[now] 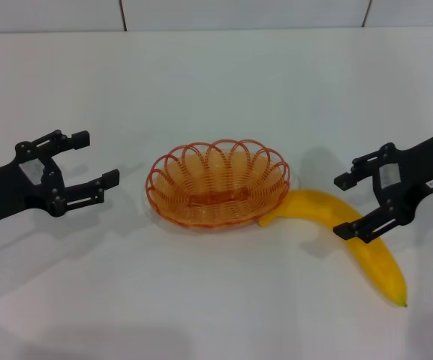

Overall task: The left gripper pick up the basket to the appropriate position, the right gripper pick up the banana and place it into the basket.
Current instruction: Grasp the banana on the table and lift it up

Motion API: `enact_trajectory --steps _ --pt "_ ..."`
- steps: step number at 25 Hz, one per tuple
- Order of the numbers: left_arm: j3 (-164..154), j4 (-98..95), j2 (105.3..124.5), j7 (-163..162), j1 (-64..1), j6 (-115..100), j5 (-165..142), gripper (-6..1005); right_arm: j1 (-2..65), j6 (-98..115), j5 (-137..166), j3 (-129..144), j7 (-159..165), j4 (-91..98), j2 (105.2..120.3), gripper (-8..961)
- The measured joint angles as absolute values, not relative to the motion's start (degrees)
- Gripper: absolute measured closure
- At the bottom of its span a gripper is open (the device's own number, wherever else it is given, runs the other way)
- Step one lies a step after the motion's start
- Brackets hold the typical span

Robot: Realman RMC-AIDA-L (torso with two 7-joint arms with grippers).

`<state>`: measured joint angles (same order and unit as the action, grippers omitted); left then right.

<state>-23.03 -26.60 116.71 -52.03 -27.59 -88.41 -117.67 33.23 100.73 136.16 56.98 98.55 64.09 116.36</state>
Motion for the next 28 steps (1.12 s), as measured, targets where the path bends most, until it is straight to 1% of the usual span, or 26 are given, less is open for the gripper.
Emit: enact_trajectory --steps 11,28 --pt "-23.0 -26.5 116.84 -51.8 -27.7 -88.4 -117.5 139 33.2 88.4 135.6 62.2 96.6 56.7 116.36 71" --pt "-23.0 -26.5 116.8 -51.8 -27.6 -88.4 -117.0 139 32.9 81.5 135.8 62.8 94.2 52.8 116.34 72"
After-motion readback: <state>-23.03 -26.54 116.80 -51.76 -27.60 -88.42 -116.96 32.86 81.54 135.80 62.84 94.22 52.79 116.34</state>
